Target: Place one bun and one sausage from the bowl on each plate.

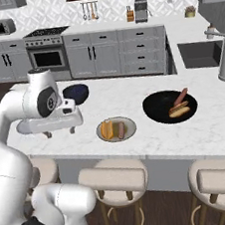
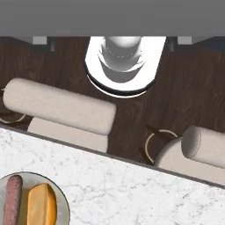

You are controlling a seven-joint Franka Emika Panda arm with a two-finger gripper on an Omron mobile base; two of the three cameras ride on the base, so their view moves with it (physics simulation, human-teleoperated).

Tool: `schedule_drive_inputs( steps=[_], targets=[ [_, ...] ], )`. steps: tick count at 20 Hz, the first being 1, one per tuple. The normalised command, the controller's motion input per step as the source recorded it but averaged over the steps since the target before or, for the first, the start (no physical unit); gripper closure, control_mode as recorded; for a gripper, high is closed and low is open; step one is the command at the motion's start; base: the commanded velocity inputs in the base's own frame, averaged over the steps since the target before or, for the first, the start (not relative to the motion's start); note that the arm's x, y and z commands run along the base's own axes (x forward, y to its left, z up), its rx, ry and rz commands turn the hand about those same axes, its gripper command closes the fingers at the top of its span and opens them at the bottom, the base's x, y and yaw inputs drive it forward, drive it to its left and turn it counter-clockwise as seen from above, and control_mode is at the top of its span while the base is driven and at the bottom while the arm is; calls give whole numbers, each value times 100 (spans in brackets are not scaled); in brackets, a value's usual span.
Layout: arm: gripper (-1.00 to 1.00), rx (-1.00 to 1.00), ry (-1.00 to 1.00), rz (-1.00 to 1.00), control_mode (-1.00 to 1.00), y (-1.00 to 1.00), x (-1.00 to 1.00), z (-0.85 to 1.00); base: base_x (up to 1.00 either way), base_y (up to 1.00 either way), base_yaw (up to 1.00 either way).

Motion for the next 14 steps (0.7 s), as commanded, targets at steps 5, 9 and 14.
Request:
schedule_drive_inputs(
  steps=[5, 9, 14],
  targets=[
    [-100, 8, -2, -32, -100, -18, -24, -22, 0, 0, 0],
    [-100, 2, -10, -32, -100, -8, -1, -48, 0, 0, 0],
    [-100, 0, -3, -8, -100, 0, -13, -42, 0, 0, 0]
  ],
)
